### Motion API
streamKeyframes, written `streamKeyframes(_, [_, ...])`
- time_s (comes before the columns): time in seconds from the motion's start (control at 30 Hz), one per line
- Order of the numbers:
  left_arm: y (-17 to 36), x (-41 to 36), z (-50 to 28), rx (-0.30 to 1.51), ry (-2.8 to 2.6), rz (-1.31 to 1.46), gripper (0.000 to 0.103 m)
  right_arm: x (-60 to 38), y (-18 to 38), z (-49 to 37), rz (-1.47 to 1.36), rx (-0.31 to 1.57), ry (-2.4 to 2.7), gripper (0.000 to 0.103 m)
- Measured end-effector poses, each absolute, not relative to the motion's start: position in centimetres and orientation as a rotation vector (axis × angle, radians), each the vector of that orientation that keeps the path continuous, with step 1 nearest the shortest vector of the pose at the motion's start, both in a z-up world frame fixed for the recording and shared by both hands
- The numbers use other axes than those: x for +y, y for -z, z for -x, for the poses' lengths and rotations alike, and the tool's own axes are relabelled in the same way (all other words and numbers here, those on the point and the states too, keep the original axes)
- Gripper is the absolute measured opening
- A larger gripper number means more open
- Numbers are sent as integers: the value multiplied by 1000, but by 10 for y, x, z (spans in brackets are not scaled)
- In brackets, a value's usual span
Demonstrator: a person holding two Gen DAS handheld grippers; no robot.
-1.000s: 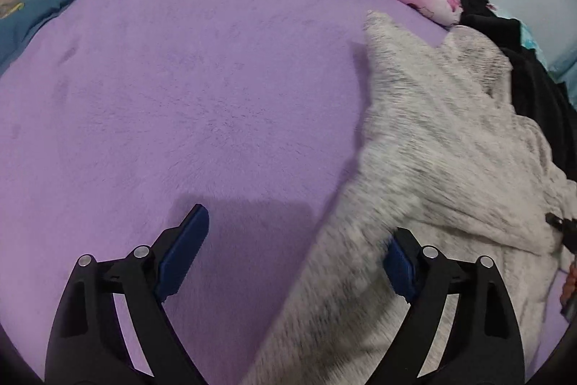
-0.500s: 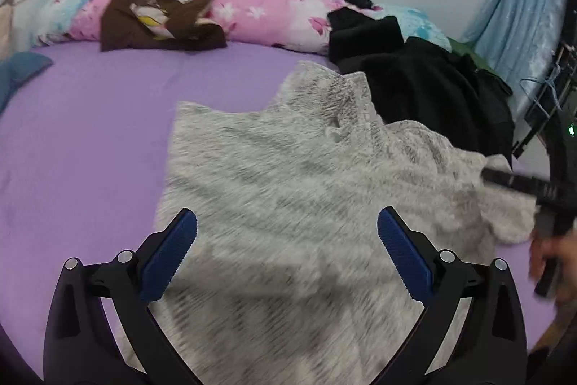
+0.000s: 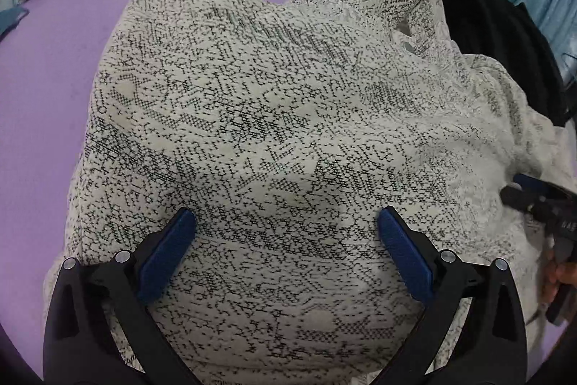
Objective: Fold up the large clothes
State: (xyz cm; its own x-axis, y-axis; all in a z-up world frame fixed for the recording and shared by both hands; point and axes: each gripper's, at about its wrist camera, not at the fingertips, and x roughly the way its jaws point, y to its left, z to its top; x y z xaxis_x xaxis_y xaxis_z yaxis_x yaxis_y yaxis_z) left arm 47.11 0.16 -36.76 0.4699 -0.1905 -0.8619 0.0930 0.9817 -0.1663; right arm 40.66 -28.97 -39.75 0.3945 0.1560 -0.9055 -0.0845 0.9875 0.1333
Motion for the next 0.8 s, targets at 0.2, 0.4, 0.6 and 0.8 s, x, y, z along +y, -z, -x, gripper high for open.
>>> streamKeyframes(0.2, [308,-15,-452,985,174,137,97,-345,320,-351,-181,1015,-203,96])
streamKeyframes(0.4, [272,-123,-432,943,371,70,97,-473,280,-281,-218,932,-50,97])
streamKeyframes(0.6, [283,-229,-431,942,497,-54,97,-605,286,-231,-364,936,163,97])
streamKeyframes(0.8, [295,-277,-443,959,527,-52,97,-664,283,-198,-378,907,269,97])
